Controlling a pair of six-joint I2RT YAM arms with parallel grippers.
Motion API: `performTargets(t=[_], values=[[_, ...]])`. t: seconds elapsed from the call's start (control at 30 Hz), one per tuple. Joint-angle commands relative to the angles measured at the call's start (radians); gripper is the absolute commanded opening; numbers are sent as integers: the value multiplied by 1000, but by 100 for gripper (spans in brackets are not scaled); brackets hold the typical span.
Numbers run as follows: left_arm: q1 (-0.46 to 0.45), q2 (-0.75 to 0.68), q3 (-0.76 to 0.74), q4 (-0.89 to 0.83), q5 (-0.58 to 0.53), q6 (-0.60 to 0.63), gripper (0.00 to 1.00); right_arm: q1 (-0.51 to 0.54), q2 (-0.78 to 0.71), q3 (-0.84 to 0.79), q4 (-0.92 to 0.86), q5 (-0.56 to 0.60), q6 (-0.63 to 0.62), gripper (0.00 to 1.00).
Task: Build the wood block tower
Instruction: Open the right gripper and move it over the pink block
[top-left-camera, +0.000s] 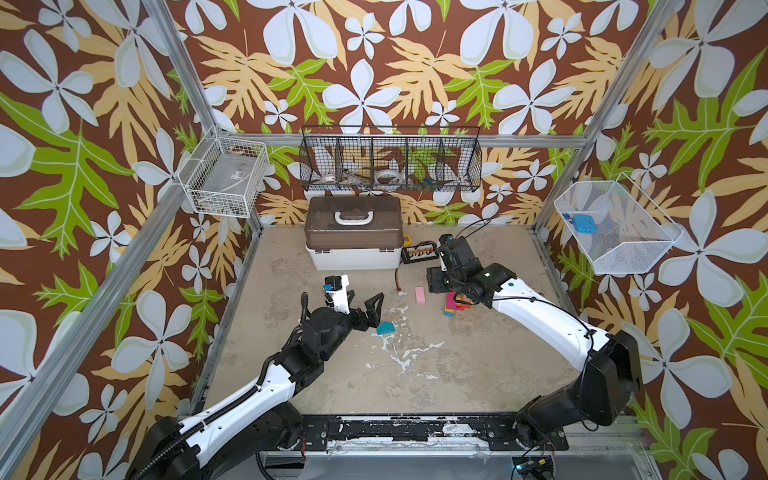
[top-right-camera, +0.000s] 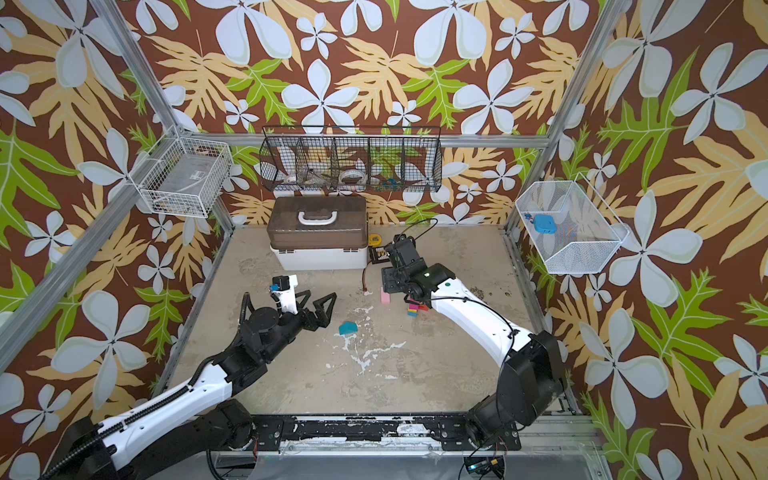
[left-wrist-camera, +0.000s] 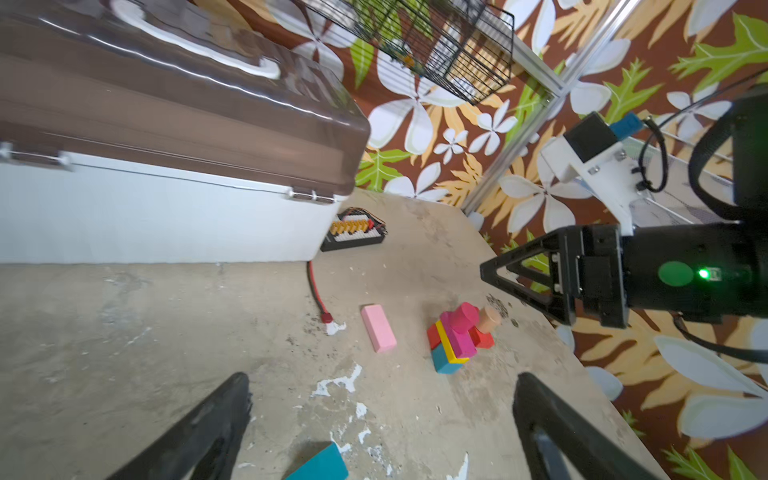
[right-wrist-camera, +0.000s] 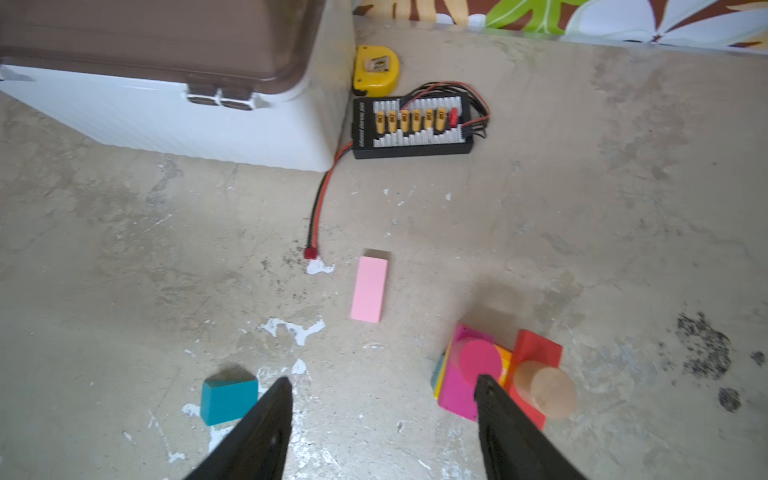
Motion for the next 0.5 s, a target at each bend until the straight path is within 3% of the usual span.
performTargets(t=[0.0,0.2,0.47], values=[[0,-34,-18,-21,-125,-22,100,5,75,49,-9,-34,2,69],[0,-74,-37,-16,-162,-30,100,4,262,137,-34,-46,-12,69],[0,-42,-30,-7,-152,-39,100,4,389,168,-41,-61,-12,66]])
